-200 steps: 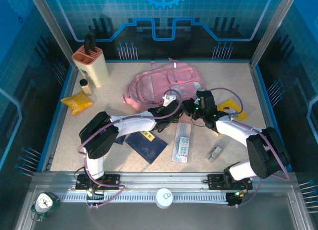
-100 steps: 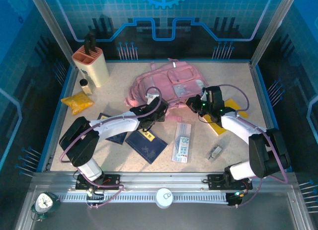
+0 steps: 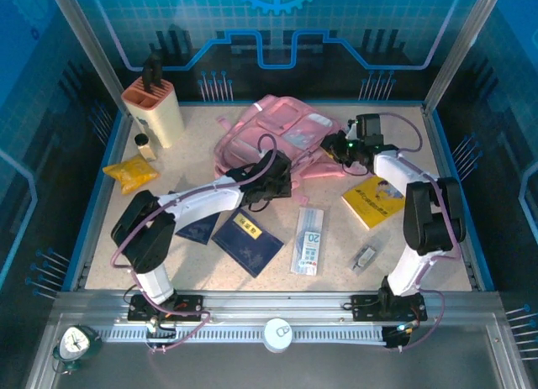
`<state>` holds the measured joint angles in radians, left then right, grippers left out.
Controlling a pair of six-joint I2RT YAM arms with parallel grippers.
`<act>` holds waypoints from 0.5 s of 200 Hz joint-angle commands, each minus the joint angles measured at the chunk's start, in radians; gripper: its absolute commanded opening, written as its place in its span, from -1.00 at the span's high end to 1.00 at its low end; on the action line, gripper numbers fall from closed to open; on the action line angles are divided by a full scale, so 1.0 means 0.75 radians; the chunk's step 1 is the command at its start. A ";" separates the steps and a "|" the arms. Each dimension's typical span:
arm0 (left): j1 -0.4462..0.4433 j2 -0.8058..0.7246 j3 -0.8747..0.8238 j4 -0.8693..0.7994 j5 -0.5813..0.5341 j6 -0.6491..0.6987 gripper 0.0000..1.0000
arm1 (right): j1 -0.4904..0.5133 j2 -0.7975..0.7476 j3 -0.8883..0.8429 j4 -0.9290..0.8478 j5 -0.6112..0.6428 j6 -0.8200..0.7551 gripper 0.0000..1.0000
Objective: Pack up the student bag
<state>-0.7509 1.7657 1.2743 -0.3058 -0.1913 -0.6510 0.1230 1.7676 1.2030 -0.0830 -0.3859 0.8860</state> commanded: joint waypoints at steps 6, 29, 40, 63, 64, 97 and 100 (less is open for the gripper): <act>0.005 0.030 0.129 -0.126 -0.006 -0.029 1.00 | -0.014 -0.069 0.002 -0.154 -0.059 -0.110 0.01; 0.006 0.000 0.093 -0.035 0.000 -0.006 1.00 | -0.008 -0.188 -0.145 -0.198 -0.121 -0.083 -0.20; 0.006 -0.002 0.091 -0.024 0.015 0.008 1.00 | 0.017 -0.245 -0.223 -0.191 -0.148 -0.040 -0.27; 0.007 0.003 0.093 -0.040 0.010 0.033 1.00 | 0.115 -0.339 -0.332 -0.144 -0.145 0.090 -0.38; 0.007 0.002 0.092 -0.039 0.010 0.034 1.00 | 0.120 -0.342 -0.336 -0.139 -0.144 0.099 -0.38; 0.009 -0.003 0.075 -0.018 0.033 0.058 1.00 | 0.187 -0.297 -0.374 0.062 -0.165 0.323 -0.42; 0.008 -0.003 0.075 -0.018 0.036 0.059 1.00 | 0.191 -0.285 -0.367 0.063 -0.169 0.336 -0.41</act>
<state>-0.7471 1.7927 1.3197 -0.3614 -0.1879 -0.6449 0.2474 1.5253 0.9318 -0.1375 -0.4736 0.9909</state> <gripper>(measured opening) 0.086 0.721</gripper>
